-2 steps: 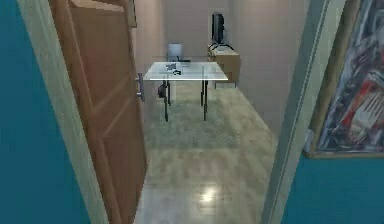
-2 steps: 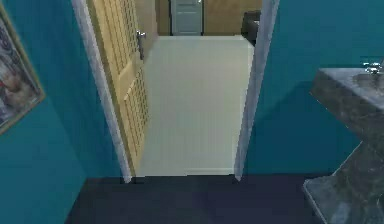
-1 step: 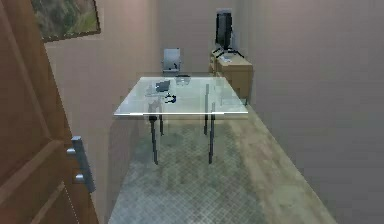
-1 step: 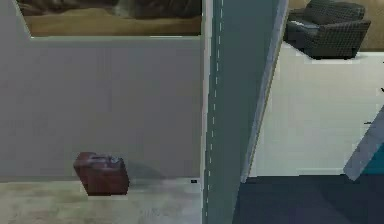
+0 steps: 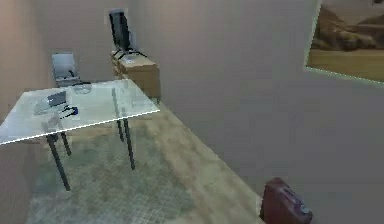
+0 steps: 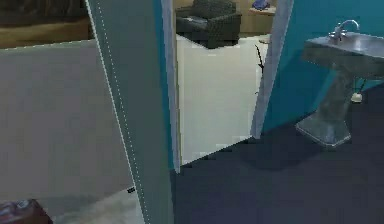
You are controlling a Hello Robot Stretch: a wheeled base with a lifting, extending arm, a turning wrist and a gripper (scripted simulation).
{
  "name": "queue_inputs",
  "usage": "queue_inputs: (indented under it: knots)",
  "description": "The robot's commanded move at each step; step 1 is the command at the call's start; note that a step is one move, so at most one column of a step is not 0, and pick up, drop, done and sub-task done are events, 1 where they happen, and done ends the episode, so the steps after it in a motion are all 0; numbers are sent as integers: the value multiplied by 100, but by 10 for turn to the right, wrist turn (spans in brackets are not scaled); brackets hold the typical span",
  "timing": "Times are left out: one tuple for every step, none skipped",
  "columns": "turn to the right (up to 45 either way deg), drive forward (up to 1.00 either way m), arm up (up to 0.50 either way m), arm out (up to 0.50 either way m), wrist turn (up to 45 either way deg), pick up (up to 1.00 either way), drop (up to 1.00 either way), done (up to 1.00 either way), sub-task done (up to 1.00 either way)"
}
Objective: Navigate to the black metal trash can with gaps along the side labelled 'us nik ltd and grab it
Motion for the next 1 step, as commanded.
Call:
queue_inputs:
  knots:
    - [0, 100, 0, 0, 0, 0, 0, 0, 0]
